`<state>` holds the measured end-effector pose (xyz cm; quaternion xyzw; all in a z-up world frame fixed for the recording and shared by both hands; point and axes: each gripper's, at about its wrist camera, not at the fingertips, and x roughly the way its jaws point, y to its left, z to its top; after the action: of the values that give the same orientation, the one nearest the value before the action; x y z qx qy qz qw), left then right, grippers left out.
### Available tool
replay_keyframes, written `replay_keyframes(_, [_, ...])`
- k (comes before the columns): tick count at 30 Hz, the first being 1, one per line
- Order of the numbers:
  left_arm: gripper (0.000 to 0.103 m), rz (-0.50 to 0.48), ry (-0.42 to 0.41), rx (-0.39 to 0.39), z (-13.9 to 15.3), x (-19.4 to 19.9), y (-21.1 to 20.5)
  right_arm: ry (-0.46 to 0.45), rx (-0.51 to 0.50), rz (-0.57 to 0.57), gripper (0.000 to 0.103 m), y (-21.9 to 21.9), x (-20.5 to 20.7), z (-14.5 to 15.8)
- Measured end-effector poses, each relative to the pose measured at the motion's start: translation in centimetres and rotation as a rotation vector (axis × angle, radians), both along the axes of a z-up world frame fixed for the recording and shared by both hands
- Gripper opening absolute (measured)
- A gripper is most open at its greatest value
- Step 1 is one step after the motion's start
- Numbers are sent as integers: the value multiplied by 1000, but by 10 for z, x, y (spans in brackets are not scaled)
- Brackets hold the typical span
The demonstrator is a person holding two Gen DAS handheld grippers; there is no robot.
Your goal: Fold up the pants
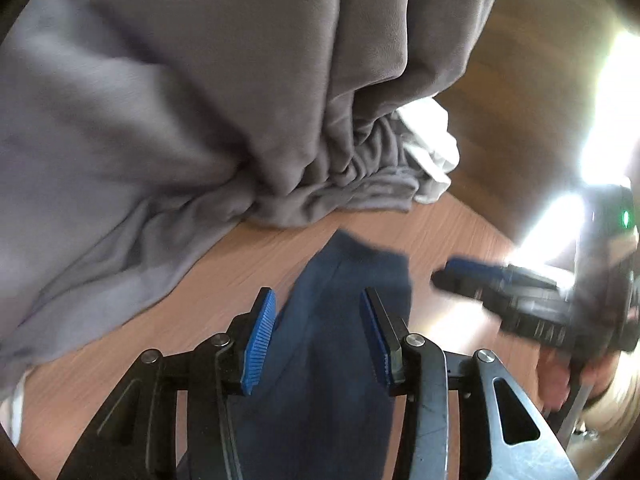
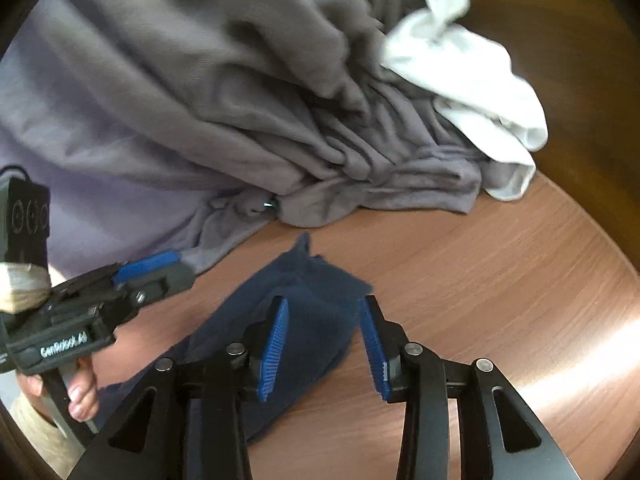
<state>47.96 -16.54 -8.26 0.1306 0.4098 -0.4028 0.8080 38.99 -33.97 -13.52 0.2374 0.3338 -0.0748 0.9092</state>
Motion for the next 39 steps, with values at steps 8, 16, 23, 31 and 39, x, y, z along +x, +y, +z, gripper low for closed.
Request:
replay_keyframes(8, [43,54,25,61,-11,-39,70,-50,-91,126,44,53,-3,24])
replay_keyframes(16, [43,154,61,99,-36,-39,119,-19,-163,283,44,104,16,11])
replay_keyframes(23, [42,225,108,113,-67,-14,142,54,-227,329,44,117,52,-8])
replay_keyframes(31, [42,213,155,109,-79,2,122,89,-289,216,44,89,69,-14])
replay_keyframes(39, [42,212,179,111,-86,14,86,139,-321,166,44,34,98,-11])
